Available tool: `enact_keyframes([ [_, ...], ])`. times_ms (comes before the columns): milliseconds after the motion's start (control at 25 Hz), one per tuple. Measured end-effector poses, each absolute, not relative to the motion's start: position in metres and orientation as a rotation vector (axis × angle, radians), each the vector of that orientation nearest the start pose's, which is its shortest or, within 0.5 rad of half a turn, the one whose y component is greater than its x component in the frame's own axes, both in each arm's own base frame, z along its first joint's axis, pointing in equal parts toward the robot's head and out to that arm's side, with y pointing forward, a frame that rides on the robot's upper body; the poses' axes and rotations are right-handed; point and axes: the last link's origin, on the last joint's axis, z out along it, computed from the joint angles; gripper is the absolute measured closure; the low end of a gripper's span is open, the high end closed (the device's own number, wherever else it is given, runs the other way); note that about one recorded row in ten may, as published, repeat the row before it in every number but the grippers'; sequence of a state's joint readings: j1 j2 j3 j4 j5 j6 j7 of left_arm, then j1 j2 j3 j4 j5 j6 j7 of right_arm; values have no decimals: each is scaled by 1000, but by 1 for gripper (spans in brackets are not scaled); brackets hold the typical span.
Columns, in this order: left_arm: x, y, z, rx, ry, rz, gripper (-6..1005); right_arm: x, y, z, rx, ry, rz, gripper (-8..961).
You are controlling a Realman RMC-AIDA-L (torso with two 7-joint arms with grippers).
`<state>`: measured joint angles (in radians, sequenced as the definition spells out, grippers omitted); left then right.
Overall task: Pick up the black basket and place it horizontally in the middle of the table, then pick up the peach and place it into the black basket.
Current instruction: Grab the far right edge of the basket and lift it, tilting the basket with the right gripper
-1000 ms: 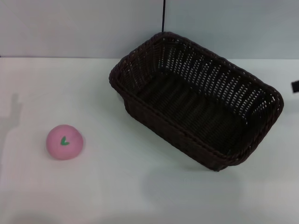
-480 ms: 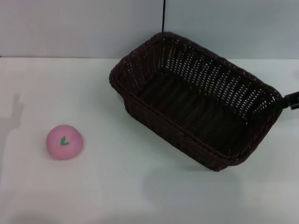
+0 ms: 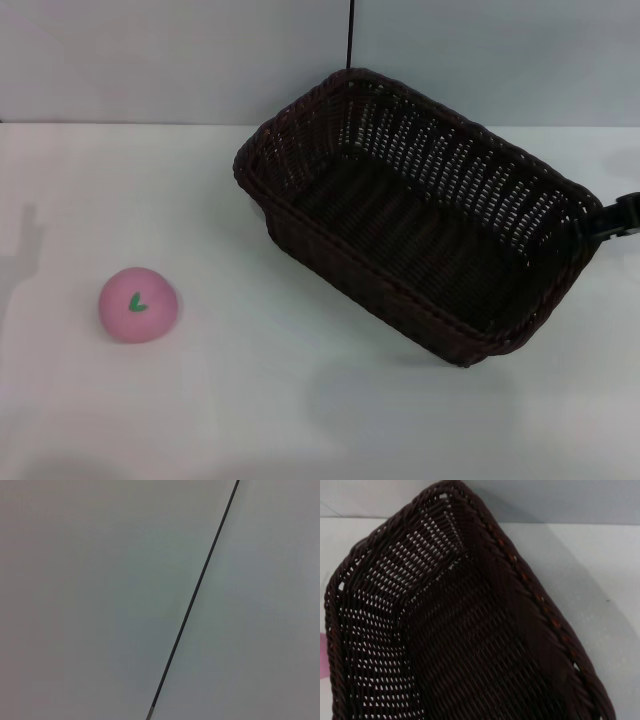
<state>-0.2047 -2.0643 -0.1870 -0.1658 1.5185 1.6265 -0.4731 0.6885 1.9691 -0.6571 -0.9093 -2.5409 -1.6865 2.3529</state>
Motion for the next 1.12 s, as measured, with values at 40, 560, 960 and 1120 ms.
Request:
enact_keyframes([
  [40,-365,225,25,-1235,-682,-1061,286,266,365,69,-2453,1564,14,265],
  [560,-365,227,24,-1241,-687,-1055,289,278,360,65,-2406,1590,41,340],
  [960,-364,230,23,-1246,-690,-1056,291,279,357,77,-2408,1492,236,621],
  [1120,-363,232,23,-1248,-691,-1056,292,280,356,84,-2406,1410,361,656],
])
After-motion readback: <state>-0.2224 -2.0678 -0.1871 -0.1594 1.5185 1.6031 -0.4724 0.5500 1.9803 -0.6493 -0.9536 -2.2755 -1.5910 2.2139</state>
